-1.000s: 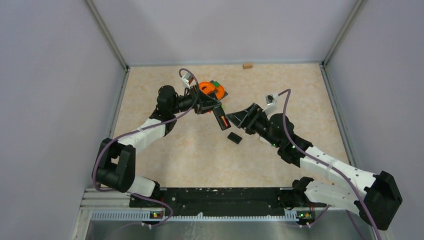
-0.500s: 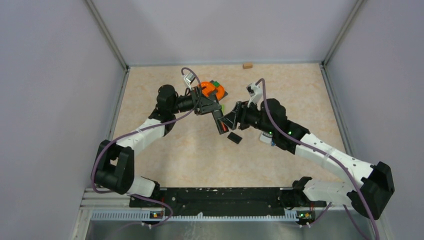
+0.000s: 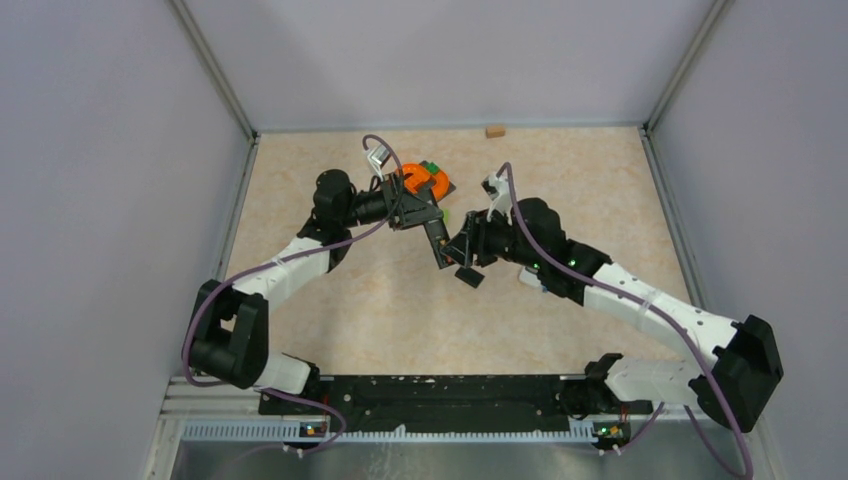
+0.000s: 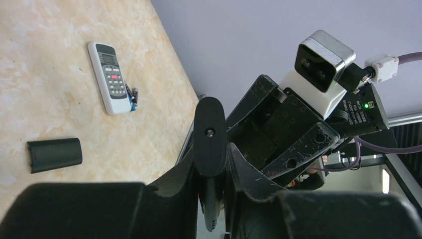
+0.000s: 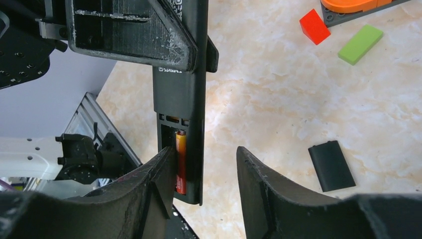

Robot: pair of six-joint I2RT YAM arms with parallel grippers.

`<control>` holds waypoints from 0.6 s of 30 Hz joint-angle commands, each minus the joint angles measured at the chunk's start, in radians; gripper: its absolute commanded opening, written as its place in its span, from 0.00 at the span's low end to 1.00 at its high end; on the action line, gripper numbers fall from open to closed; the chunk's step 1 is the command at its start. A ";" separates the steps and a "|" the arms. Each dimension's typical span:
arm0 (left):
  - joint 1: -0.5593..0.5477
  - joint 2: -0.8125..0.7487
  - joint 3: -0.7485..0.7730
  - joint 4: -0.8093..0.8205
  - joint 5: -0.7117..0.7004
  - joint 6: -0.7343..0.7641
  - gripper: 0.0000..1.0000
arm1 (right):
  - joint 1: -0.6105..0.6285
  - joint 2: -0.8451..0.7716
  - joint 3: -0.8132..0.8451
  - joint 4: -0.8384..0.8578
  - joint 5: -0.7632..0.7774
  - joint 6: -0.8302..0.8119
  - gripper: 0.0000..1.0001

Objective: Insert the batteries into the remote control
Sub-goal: Load the battery into the remote control.

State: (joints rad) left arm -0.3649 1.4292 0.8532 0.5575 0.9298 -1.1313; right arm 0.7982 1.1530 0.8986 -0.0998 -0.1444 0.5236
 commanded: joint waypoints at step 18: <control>0.007 -0.075 -0.010 0.060 -0.026 0.022 0.00 | -0.012 -0.002 0.067 -0.118 0.174 0.169 0.52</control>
State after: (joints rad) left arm -0.3641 1.4212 0.8482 0.5755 0.8925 -1.1240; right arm 0.8082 1.1793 0.9501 -0.1730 -0.0624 0.6750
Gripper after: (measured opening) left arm 0.239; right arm 0.396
